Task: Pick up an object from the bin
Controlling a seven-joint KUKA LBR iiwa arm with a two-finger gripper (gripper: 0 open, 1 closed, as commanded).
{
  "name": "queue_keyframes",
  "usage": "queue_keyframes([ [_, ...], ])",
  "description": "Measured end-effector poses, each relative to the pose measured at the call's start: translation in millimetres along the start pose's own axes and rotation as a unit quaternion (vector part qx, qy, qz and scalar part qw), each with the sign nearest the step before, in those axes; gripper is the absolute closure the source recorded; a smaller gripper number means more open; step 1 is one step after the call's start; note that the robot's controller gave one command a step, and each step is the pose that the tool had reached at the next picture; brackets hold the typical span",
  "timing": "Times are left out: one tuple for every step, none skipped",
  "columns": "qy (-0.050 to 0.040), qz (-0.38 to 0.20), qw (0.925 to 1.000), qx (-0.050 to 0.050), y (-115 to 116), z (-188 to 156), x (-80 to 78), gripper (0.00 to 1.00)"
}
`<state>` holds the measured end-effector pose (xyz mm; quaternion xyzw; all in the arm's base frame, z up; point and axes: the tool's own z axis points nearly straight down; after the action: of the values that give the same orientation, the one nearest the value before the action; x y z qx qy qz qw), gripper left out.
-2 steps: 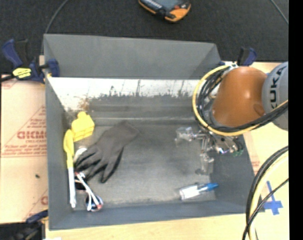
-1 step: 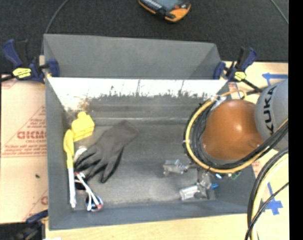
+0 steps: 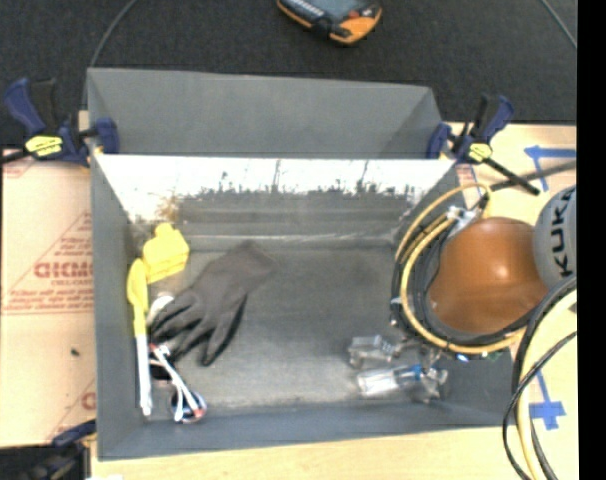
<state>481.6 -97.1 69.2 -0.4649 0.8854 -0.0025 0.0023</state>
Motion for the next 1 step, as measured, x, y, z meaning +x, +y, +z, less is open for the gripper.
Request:
queue_keyframes([
  [0.0008,-0.056,0.9984,-0.005,41.7,-1.2,-44.8,1.00],
])
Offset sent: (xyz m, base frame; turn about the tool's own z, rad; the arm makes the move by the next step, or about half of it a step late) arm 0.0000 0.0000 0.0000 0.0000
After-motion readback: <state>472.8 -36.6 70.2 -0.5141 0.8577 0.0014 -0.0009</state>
